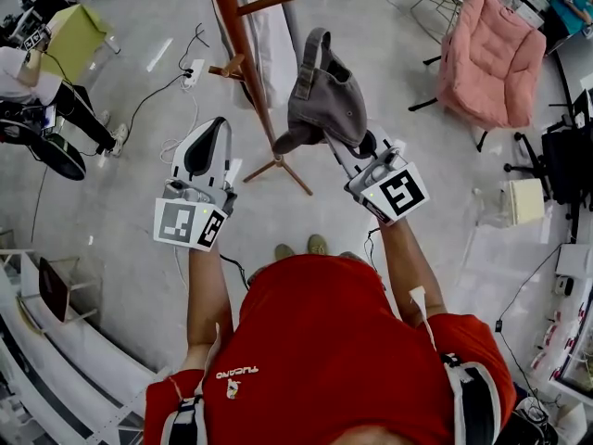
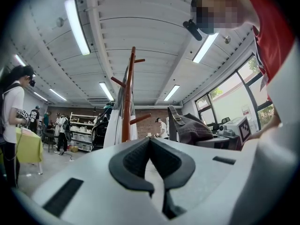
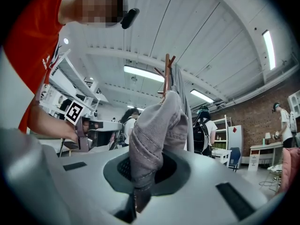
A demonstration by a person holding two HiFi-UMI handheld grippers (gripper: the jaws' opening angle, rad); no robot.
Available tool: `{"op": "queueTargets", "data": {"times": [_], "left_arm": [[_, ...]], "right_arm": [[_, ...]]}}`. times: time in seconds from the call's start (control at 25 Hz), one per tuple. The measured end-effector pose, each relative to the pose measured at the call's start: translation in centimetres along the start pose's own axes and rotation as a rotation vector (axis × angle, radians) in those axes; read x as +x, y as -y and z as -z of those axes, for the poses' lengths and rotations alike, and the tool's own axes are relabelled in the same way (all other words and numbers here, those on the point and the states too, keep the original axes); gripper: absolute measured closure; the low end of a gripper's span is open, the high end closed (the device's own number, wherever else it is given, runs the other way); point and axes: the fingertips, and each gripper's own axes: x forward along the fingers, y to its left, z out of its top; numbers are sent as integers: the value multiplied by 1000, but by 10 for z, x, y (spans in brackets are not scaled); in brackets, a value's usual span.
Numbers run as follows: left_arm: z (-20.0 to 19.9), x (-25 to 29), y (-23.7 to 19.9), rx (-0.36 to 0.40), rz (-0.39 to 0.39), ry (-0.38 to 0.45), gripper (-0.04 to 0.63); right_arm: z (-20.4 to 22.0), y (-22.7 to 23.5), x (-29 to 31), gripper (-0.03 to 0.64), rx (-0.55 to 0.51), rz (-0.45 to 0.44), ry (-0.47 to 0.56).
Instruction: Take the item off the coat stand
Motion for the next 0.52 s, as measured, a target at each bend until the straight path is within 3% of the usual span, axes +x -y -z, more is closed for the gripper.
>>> {"op": "queueTargets", "data": {"times": [0.28, 0.52], "left_arm": [[0, 1, 1, 2, -7, -7, 586], [1, -5, 3, 4, -8, -11, 586]], "right_arm": [[11, -1, -4, 588, 48, 2, -66], [4, -6, -5, 588, 37, -1, -27]]}}
